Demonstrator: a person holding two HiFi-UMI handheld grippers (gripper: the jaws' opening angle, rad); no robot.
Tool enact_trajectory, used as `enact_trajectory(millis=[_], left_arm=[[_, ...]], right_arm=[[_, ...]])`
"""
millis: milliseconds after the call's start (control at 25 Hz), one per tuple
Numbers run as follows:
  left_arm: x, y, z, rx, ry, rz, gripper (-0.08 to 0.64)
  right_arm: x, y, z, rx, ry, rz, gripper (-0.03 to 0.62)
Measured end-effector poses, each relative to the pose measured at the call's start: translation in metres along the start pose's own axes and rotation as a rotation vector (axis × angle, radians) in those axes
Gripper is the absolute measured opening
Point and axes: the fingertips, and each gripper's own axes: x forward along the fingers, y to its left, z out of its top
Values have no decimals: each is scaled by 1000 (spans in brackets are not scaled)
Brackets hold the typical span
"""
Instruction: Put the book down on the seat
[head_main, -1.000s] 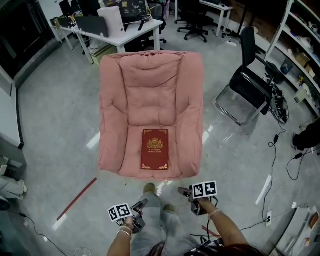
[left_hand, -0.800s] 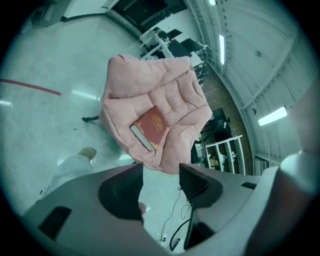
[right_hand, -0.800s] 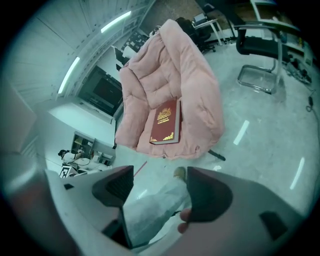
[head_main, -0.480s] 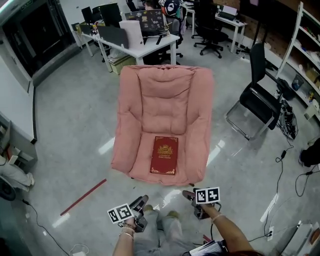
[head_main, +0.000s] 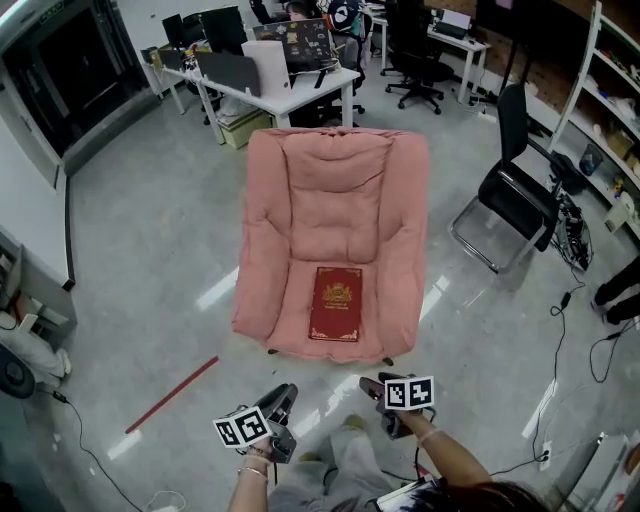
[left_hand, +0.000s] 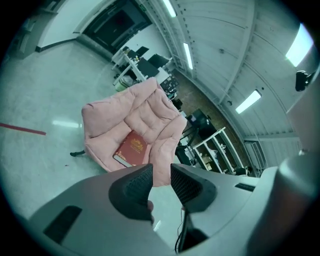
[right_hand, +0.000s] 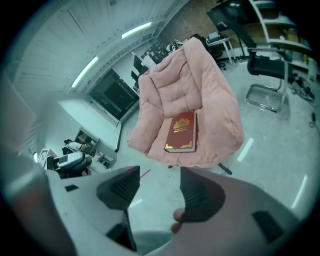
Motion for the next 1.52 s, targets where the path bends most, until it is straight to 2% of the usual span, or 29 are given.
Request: enact_trajectory(millis=[120,280,400,720,840,960,1200,1320,1520], left_arm=[[-16,-2,4,49,4,-26,114],[-46,-15,10,173,27,-65,114],[-72,-29,20,245,11,-111,114],[-143,-67,34,394,-77,-208,114],[-167,-78,33,412,-86,-254,114],[-187,-86,27,493,-81,-271,114],[-221,-97,22,532,-117,-299,111],[-230,-102,22,542,-137,-297,44],[-236,-120,18,586,-151,-305,41]], right_arm=[[-11,19,-1,-3,-46,-7,267],[-33,50,-8,14,-115,-10,267],[-50,73,-13,7,-160,-8,267],[-84,147,-33,-110,-236,20,258],[-100,178,-37,-146,-281,43,256],[-114,206,-42,-172,-322,62,256],[-142,251,-55,-248,-379,88,242],[-152,266,-60,-284,-385,100,236],[-168,281,-63,-333,-398,122,221]])
